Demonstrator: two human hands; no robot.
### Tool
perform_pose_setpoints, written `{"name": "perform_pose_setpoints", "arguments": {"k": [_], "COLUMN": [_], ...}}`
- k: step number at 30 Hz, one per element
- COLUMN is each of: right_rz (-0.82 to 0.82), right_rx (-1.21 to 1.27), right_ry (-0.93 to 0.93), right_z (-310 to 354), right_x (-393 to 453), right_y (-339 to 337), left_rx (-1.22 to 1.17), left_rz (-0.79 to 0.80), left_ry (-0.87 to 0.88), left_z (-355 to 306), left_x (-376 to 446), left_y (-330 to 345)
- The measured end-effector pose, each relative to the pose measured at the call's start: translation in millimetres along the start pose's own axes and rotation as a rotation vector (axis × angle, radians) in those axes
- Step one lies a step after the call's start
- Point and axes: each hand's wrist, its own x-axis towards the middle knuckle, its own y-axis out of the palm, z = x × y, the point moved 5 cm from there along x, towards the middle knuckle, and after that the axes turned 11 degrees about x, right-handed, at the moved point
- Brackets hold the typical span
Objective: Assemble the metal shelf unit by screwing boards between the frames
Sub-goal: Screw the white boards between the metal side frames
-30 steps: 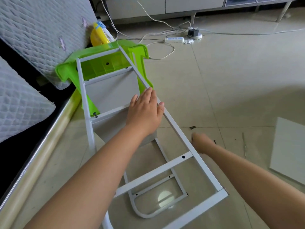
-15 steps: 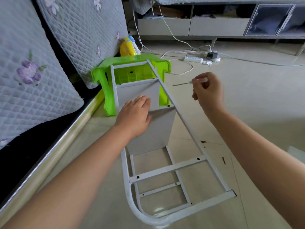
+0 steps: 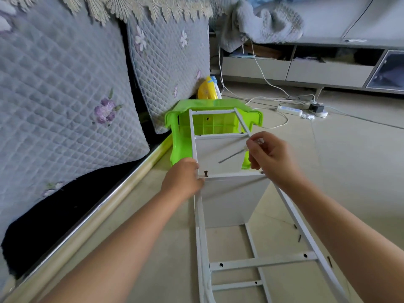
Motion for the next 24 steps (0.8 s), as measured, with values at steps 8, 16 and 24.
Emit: {"name": "perform_pose_setpoints", "arguments": {"k": [8, 16, 24], "right_rz": [0.211, 0.205, 0.242], "right_rx": [-0.381, -0.454, -0.429], "right_ry": [-0.265, -0.347, -0.212], "right_z": [38, 46, 41], "right_x": [2, 8, 10], "right_y": [47, 59, 57], "left_rx": [-0.004, -0.048, -0.013], "left_rz": [0.233, 0.297, 0.308], "left_ry": [0.153, 0.166, 0.181], "left_z": [13, 17, 16], "left_x": [-8, -10, -9], "left_y": [7, 12, 11]}}
